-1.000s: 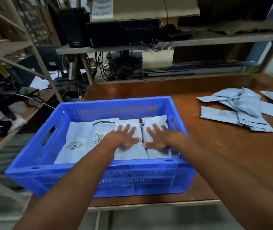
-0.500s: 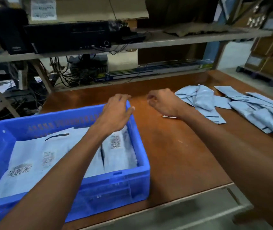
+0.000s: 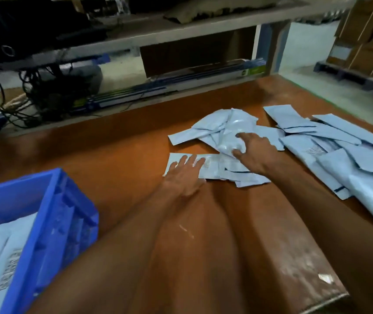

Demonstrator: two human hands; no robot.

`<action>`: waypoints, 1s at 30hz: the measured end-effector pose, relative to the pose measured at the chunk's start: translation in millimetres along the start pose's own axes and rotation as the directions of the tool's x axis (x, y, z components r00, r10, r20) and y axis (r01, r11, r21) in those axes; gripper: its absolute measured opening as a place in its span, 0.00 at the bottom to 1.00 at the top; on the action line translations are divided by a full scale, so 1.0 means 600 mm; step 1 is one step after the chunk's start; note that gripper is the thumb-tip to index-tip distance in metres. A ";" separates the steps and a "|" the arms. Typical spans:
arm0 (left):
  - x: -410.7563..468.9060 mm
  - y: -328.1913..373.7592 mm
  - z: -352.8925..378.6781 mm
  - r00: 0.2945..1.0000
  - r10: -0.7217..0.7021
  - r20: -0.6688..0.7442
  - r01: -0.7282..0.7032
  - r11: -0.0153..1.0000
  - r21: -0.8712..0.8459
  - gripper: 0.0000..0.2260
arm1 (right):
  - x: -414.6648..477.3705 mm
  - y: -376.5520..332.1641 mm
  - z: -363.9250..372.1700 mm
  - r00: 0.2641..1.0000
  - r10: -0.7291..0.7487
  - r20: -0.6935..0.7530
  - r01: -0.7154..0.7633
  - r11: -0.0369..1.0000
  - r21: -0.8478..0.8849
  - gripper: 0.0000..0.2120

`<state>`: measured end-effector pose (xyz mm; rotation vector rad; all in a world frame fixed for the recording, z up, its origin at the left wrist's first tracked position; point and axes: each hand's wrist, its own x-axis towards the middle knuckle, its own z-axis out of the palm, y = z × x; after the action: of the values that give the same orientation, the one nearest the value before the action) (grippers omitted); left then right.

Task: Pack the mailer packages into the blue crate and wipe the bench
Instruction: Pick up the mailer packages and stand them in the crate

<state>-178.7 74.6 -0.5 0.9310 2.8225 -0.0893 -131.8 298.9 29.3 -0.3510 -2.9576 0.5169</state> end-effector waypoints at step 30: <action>-0.249 0.030 0.126 0.951 -0.295 -0.091 0.275 0.944 -0.183 0.32 | -0.239 -0.041 0.093 0.946 -0.181 0.269 0.229 0.960 -0.159 0.36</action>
<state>-39.0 -6.7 -48.2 0.5023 2.9966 0.1725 -7.1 223.2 -25.1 0.0143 -3.2477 0.2739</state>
